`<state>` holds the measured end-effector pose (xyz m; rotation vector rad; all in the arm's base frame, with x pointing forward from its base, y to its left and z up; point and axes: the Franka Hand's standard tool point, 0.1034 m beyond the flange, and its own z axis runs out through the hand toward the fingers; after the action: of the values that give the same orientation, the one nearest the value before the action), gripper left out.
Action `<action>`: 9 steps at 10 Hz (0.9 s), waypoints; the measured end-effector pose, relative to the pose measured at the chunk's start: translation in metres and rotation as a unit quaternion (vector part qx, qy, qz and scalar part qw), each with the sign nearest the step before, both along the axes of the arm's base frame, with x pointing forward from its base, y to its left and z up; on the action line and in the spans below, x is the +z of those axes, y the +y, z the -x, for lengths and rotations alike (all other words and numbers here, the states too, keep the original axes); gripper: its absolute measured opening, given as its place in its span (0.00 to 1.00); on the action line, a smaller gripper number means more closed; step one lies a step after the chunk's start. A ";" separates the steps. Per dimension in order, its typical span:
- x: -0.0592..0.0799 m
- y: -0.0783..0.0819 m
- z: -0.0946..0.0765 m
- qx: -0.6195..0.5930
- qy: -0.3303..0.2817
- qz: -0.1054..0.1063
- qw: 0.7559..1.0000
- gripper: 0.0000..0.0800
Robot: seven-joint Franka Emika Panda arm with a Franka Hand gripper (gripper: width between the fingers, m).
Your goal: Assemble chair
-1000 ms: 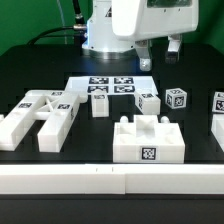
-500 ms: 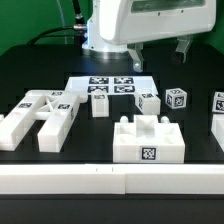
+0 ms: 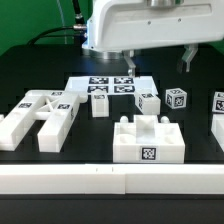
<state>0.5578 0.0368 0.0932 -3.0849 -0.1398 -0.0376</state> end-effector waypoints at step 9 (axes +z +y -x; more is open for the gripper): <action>-0.031 0.006 -0.034 0.003 -0.003 -0.003 1.000 0.81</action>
Offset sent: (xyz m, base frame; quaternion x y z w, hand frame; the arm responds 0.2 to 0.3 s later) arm 0.0087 -0.0108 -0.0209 -0.0555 0.0046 -0.0257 0.9981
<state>0.5917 0.0427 0.0625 -3.0783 -0.1484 -0.0477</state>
